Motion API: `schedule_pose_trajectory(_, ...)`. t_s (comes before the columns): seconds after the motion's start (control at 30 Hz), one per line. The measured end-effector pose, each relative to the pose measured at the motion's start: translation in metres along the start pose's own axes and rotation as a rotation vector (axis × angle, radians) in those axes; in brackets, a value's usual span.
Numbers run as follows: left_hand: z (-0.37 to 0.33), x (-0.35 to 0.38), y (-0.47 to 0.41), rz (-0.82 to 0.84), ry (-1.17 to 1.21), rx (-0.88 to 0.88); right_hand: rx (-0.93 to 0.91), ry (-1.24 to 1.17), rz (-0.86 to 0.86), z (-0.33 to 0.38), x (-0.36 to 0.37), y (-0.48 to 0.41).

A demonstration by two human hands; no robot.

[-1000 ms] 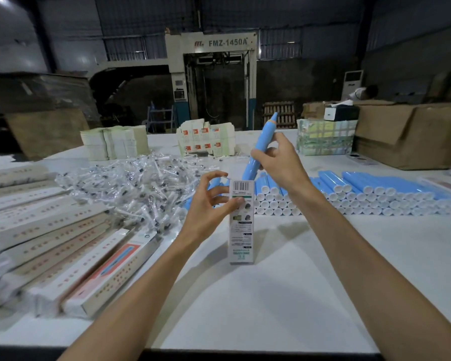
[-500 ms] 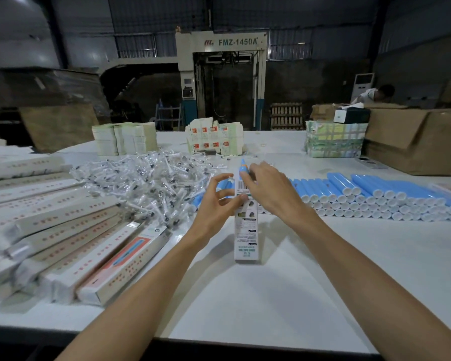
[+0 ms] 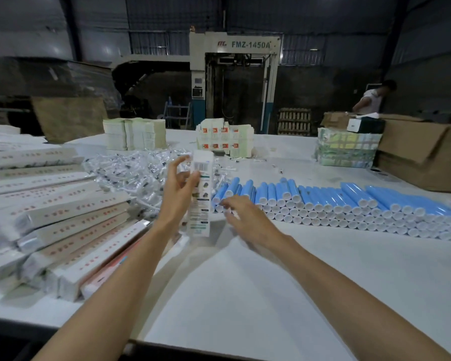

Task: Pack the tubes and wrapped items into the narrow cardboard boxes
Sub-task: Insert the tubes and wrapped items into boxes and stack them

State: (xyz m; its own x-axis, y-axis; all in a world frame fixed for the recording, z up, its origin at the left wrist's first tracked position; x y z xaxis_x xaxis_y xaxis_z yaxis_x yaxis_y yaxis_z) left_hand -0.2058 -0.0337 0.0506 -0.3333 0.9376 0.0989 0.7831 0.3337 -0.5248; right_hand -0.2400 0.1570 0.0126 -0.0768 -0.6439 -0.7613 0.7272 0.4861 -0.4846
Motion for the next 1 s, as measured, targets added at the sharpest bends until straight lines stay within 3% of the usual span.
schedule_pose_trajectory(0.17, 0.002, -0.024, -0.009, -0.123, 0.013, 0.008, -0.271, 0.251, 0.113, 0.053, 0.061, -0.032)
schedule_pose_trajectory(0.37, 0.001, -0.038, -0.011, -0.194, 0.044, 0.006, -0.361, 0.202, 0.079, 0.073, 0.081, -0.039)
schedule_pose_trajectory(0.57, -0.005, -0.032, -0.009, -0.17, 0.141, 0.012, -0.486, 0.581, -0.166, 0.072, 0.061, -0.034)
schedule_pose_trajectory(0.67, -0.006, -0.033, -0.008, -0.184, 0.186, -0.001, -0.429, 0.716, -0.203, 0.056, 0.032, -0.029)
schedule_pose_trajectory(0.87, -0.009, -0.012, 0.0, -0.095, 0.242, -0.043, 0.007, 0.484, -0.371, -0.021, -0.059, 0.008)
schedule_pose_trajectory(0.93, -0.012, 0.002, 0.006, -0.051, 0.228, -0.031, 0.11, 0.185, -0.466, -0.038, -0.077, 0.029)
schedule_pose_trajectory(1.0, -0.011, 0.022, 0.016, -0.006, 0.208, -0.039, 0.28, -0.294, -0.524, -0.052, -0.086, 0.043)
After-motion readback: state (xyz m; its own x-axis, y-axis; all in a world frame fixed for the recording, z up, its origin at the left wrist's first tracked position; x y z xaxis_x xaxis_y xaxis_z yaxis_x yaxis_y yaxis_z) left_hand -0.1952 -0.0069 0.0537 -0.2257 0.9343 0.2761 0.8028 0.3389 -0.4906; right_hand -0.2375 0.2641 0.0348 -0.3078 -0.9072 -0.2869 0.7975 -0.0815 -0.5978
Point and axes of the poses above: each hand's wrist, its own y-axis away from the middle knuckle, its own x-axis out of the palm, z = x × y, the point moved 6 cm from there along -y, towards the middle knuckle, and after that the axes turned 2 degrees about -z, right-handed, at the moved point
